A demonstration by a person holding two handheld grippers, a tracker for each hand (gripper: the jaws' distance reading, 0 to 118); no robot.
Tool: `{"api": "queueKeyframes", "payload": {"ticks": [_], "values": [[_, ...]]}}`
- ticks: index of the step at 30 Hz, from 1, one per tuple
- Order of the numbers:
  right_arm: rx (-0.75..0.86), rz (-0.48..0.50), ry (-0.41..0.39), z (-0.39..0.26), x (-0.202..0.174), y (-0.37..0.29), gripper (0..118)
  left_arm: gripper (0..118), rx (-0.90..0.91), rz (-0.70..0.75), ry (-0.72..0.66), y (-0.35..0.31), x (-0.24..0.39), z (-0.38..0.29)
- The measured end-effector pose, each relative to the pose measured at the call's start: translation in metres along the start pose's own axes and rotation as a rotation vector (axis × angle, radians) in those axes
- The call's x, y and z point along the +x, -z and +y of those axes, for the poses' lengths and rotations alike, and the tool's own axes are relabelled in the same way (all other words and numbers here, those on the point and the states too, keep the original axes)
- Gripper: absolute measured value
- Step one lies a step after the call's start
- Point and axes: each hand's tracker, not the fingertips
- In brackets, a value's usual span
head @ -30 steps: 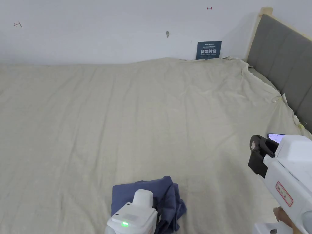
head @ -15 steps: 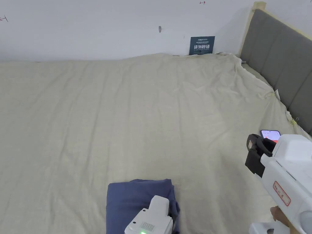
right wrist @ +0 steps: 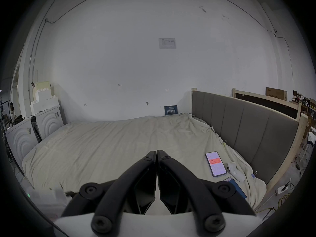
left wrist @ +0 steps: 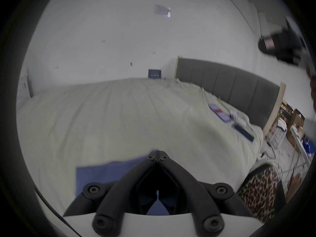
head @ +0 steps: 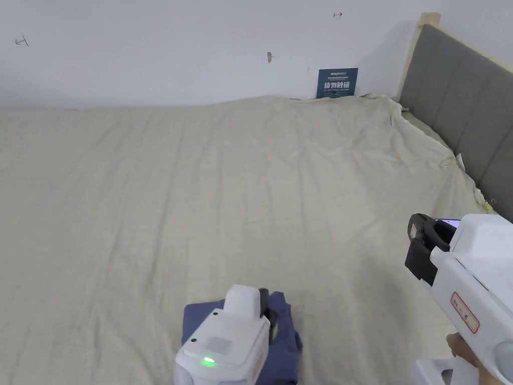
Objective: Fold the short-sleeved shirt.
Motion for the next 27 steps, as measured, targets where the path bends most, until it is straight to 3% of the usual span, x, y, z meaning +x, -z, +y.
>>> {"api": "queueKeyframes", "payload": {"ticks": [16, 27], "values": [[0.092, 0.062, -0.049, 0.023, -0.052, -0.004, 0, 0, 0.305, 0.313, 0.019, -0.081, -0.110, 0.085], [0.146, 0.073, -0.088, 0.018, -0.074, -0.004, 0, 0, 0.383, 0.431, 0.024, -0.126, -0.147, 0.086]]}}
